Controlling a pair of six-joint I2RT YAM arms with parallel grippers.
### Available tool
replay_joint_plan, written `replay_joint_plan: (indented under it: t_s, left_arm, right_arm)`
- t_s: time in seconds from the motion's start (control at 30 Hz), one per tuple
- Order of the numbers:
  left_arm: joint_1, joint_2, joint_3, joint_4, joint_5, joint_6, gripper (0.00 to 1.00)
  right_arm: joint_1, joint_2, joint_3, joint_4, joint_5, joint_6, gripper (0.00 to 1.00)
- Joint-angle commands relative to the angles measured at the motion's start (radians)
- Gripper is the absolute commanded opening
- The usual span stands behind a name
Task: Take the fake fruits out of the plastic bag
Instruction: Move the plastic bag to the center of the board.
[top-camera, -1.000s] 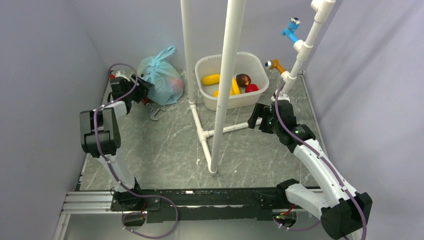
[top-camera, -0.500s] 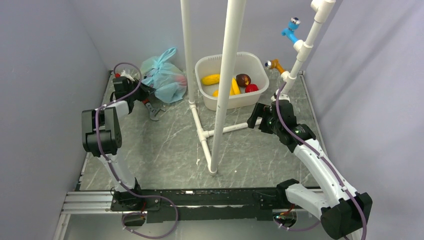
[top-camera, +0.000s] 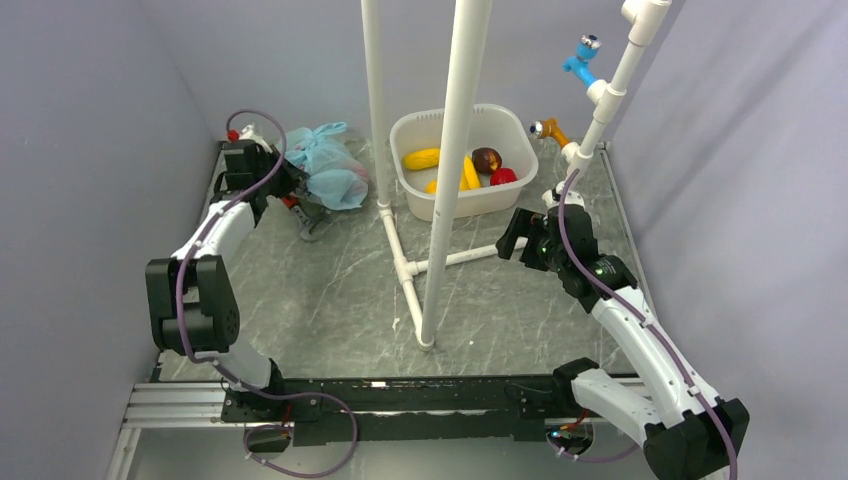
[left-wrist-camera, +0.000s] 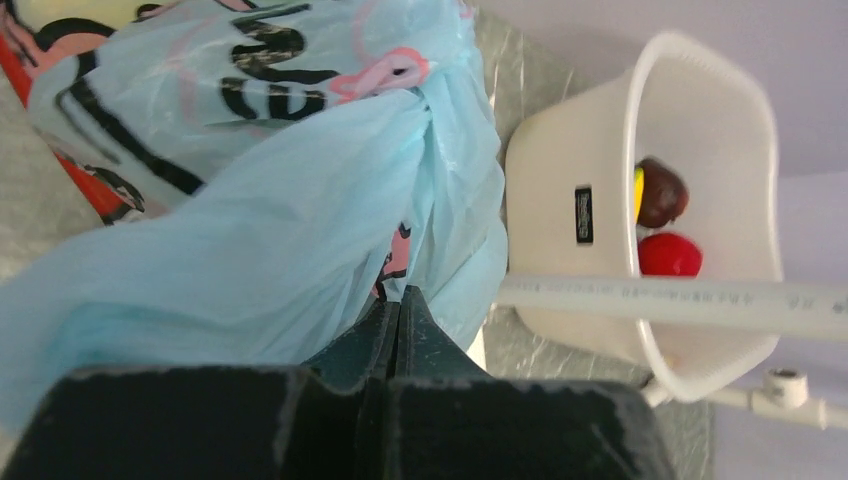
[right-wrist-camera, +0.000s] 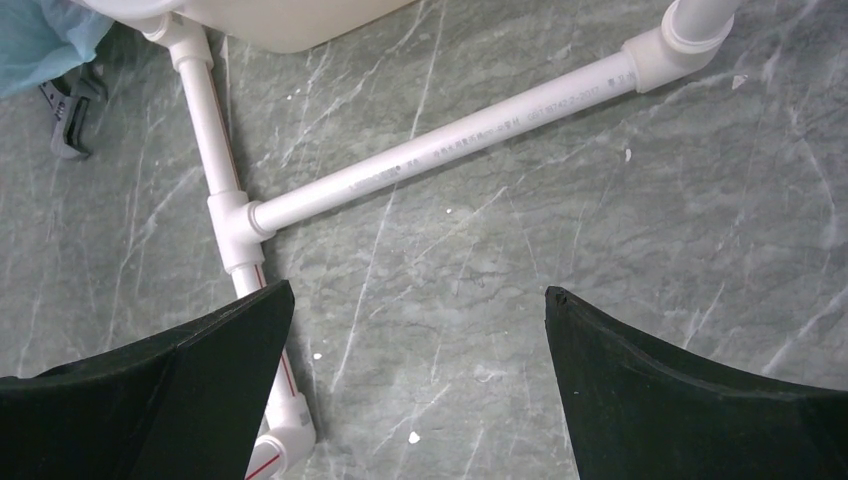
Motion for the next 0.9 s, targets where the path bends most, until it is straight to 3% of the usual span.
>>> replay_joint_plan:
  t_s: [0.0,0.27,0.47,0.87]
  left_arm:
    - [-0.07,-0.098,0.058,-0.18,-0.058,0.08,0.0]
    - [-0.073,-0.388,-0.2,-0.215,0.027,0.086,0.0]
    - [-0.071,-0.617,-0.442,-0.227,0.211,0.093,0.0]
    - [-0.071,-0.905,-0.666,-0.295,0.425,-0.033,0.01]
  right_arm:
    - [0.001,-0.024,-0.003,0.007,-0.002,-0.001,1.0]
    - [0.001,-0.005,-0.019,0.029,0.003,-0.03,1.0]
    - [0.001,0.018,-0.028,0.066,-0.136,-0.046,1.0]
    - [0.017,0.04,-0.106,0.18,-0.261,0.021,1.0]
